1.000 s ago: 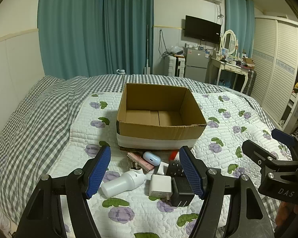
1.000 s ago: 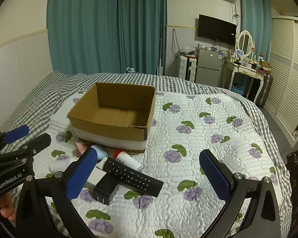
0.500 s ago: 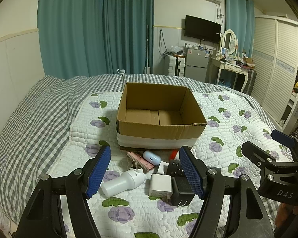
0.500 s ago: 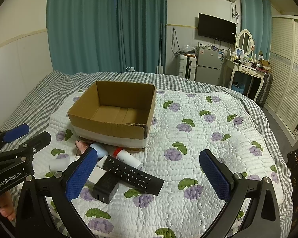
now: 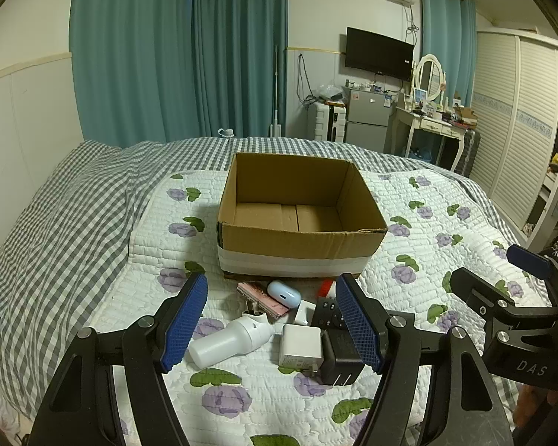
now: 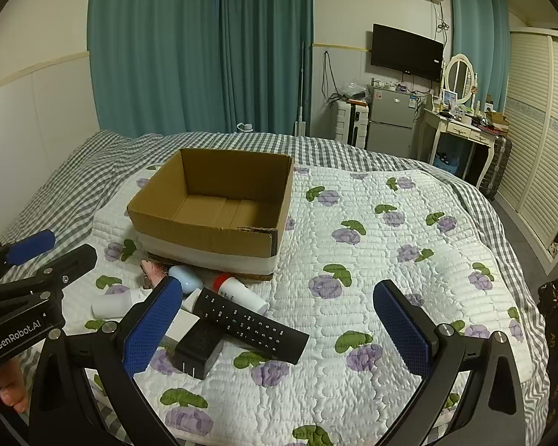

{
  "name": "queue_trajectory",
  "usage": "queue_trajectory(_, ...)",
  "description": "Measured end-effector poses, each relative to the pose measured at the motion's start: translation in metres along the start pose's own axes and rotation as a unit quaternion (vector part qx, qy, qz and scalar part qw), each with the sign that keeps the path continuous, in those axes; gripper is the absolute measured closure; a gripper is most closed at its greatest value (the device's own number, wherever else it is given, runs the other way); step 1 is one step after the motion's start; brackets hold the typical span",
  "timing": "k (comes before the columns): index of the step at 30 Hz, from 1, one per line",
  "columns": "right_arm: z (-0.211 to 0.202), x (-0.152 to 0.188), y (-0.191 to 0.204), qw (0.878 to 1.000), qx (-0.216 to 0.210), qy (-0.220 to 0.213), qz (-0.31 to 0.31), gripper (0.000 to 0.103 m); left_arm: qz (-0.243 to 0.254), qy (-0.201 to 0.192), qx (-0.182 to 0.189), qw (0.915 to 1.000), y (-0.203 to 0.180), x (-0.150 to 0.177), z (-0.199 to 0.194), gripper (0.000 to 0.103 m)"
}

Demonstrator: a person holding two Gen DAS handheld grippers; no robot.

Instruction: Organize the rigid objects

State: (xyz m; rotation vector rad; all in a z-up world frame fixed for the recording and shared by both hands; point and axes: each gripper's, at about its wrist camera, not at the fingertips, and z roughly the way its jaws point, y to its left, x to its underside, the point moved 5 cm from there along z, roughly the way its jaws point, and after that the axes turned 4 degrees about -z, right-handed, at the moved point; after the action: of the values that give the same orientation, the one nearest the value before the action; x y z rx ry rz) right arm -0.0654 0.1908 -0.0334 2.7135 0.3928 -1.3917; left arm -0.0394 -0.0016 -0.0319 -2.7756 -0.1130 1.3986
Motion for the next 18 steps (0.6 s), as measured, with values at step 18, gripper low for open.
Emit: queue_trajectory(18,0.0005,0.0017,0.0020,1.000,-0.002,0.002,-0.001,0.000,0.000,0.000,-0.001,1.0000,-0.0004,0.0002,-0.0003,0.029)
